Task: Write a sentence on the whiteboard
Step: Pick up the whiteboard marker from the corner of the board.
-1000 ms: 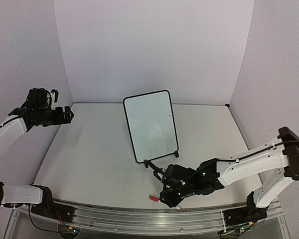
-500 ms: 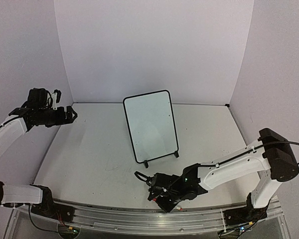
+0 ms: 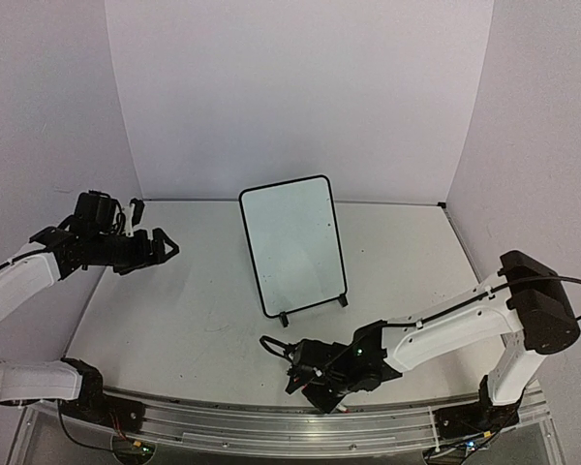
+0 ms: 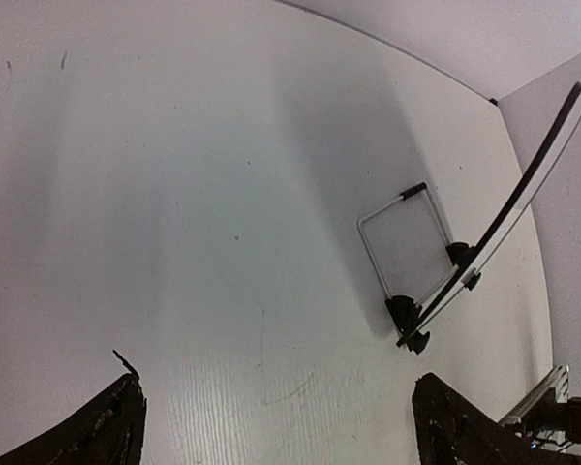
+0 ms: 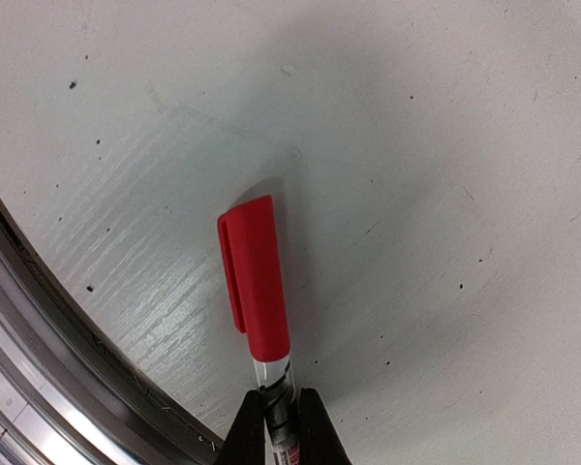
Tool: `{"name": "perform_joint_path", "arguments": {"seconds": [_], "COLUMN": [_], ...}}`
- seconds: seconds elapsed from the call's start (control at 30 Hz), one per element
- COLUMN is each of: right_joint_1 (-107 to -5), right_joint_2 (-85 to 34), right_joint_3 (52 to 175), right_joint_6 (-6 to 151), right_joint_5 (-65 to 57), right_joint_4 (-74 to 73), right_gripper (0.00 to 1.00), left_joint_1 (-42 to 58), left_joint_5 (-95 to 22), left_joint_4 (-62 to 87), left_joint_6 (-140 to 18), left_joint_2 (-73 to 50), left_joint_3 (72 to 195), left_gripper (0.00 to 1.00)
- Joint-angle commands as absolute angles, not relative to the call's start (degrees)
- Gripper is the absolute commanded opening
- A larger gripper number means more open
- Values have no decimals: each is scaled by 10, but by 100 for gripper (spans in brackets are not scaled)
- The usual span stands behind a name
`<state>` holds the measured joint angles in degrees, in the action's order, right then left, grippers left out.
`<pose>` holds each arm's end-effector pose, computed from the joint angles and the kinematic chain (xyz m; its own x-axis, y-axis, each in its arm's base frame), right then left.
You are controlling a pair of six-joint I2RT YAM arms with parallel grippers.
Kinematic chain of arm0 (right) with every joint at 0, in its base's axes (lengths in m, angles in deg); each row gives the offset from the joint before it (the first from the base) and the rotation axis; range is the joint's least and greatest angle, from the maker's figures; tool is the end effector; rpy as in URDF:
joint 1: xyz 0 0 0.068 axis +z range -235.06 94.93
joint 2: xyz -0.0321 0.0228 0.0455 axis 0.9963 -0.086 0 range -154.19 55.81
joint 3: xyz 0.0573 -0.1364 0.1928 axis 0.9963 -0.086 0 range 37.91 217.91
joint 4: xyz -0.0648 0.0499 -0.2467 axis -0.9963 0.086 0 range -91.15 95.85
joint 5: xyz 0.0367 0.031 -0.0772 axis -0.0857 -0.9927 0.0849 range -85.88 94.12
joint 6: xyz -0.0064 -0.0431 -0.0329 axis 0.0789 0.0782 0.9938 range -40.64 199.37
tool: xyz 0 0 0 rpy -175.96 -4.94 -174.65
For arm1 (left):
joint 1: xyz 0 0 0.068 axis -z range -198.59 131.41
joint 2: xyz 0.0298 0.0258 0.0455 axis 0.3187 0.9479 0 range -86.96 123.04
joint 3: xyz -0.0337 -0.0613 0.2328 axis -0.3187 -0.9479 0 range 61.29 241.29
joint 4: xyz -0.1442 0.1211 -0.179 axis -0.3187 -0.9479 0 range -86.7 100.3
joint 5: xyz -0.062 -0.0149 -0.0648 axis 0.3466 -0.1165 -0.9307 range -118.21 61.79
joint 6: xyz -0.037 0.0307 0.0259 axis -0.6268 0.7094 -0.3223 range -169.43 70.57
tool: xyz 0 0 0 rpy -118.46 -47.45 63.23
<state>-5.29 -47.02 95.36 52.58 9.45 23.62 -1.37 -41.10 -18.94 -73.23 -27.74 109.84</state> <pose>0.0605 0.3171 0.1058 -0.5881 -0.7327 -0.3424 -0.7945 0.6026 0.0751 0.2221 -0.0773 0.2573 -0.7431 -0.1817 -0.6440 0.1662 0.8822 -0.4406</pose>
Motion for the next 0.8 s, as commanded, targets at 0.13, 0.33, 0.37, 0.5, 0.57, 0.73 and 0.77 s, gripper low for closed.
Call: {"name": "perform_joint_path", "arguments": {"seconds": [0.13, 0.33, 0.37, 0.5, 0.57, 0.73, 0.77], "right_joint_1": [-49, -50, -50, -51, -52, -56, -56], "right_joint_2": [-427, -402, -403, -413, -417, -424, -424], "right_joint_3": [972, 1006, 1013, 1046, 1063, 1096, 1099], "right_joint_6": [519, 558, 569, 598, 618, 657, 663], "right_joint_5": [150, 170, 170, 174, 172, 162, 161], "right_joint_4": [222, 202, 200, 197, 194, 191, 190], "right_gripper": [0, 0, 0, 0, 0, 0, 0], "left_joint_1": [22, 95, 113, 180, 210, 283, 293], "left_joint_5": [-531, -594, -596, -615, -622, -648, -649], "left_joint_4": [-138, -64, -59, -35, -21, 33, 39], "left_joint_6": [-836, -912, -919, -925, -921, -924, -925], "left_joint_2": [-335, -369, -369, -342, -316, -240, -227], "left_joint_3": [1014, 951, 948, 954, 961, 986, 992], "left_gripper": [93, 92, 92, 93, 93, 94, 94]}}
